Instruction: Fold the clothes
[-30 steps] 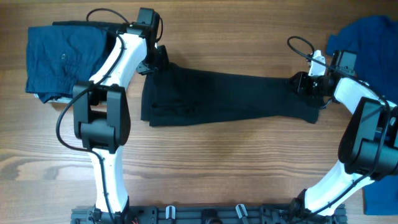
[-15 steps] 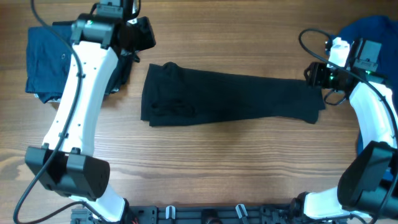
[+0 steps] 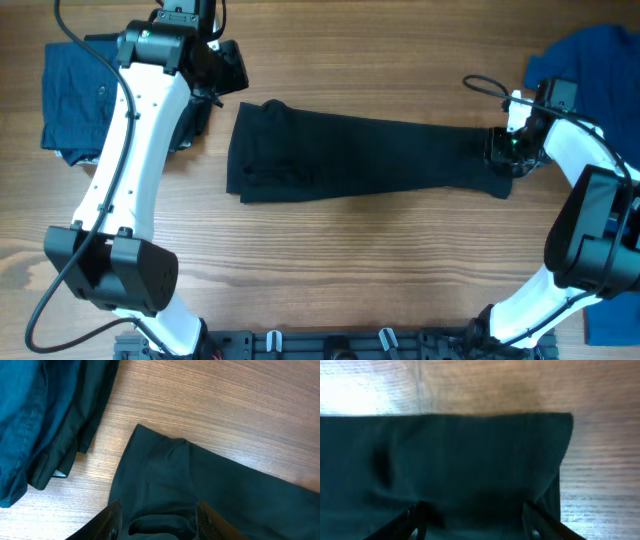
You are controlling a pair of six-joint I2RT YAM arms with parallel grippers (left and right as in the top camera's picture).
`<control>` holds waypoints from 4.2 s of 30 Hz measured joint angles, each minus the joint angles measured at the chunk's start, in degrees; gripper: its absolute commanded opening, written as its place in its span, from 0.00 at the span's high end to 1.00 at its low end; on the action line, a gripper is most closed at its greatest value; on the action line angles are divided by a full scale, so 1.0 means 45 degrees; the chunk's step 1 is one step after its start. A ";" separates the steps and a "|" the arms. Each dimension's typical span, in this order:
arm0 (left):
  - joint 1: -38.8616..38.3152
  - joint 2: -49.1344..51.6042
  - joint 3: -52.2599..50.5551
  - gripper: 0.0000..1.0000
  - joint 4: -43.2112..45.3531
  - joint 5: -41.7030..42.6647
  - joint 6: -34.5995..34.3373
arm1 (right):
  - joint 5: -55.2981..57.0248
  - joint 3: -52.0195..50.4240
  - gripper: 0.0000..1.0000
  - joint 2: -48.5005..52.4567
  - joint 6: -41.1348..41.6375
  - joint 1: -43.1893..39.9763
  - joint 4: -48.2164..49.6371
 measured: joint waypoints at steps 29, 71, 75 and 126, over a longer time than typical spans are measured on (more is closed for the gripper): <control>0.0000 0.0005 0.0000 0.52 -0.0102 -0.0005 0.0000 | 0.1132 0.0024 0.44 0.0112 0.0855 -0.0053 -0.0126; 0.0000 0.0005 0.0000 0.52 -0.0321 -0.0005 0.0000 | 0.0816 0.0350 0.96 0.0189 0.2501 -0.1919 -0.0180; 0.0000 0.0005 0.0000 0.52 -0.0291 -0.0005 0.0000 | 0.1088 0.0350 0.96 -0.0296 0.2506 -0.2686 -0.0214; 0.0000 0.0005 0.0000 0.51 -0.0194 0.0000 0.0000 | -0.3031 0.2001 0.83 0.0656 0.6387 0.5829 -0.1132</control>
